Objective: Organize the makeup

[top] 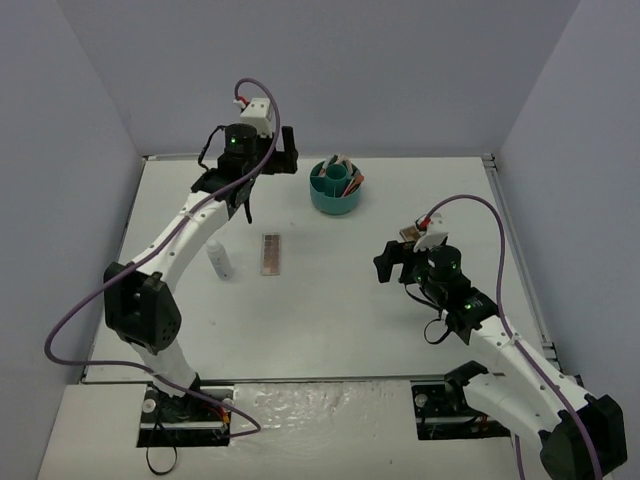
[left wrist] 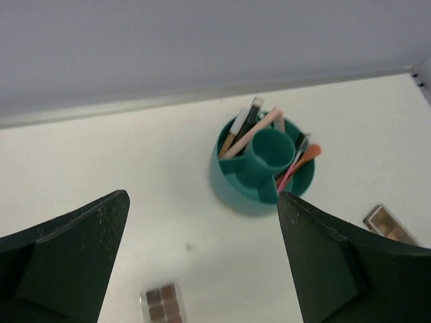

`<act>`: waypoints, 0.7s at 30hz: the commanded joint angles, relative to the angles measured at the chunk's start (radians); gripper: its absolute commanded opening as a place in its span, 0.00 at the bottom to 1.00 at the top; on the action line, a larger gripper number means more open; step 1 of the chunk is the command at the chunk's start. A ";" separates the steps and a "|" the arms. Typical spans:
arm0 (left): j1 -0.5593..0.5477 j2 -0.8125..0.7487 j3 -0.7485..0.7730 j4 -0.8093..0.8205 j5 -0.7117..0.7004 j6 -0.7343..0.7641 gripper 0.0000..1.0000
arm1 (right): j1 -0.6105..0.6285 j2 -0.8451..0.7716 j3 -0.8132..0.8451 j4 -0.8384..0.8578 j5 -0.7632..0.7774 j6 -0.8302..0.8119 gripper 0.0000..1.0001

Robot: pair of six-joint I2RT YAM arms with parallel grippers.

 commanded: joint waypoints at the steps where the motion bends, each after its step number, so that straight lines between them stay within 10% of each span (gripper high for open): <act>1: 0.000 -0.003 0.003 -0.426 -0.106 -0.082 0.92 | -0.007 -0.012 0.051 0.031 0.009 -0.005 1.00; 21: 0.064 0.296 -0.002 -0.550 0.044 -0.120 0.95 | -0.007 -0.043 0.025 0.032 -0.006 -0.007 1.00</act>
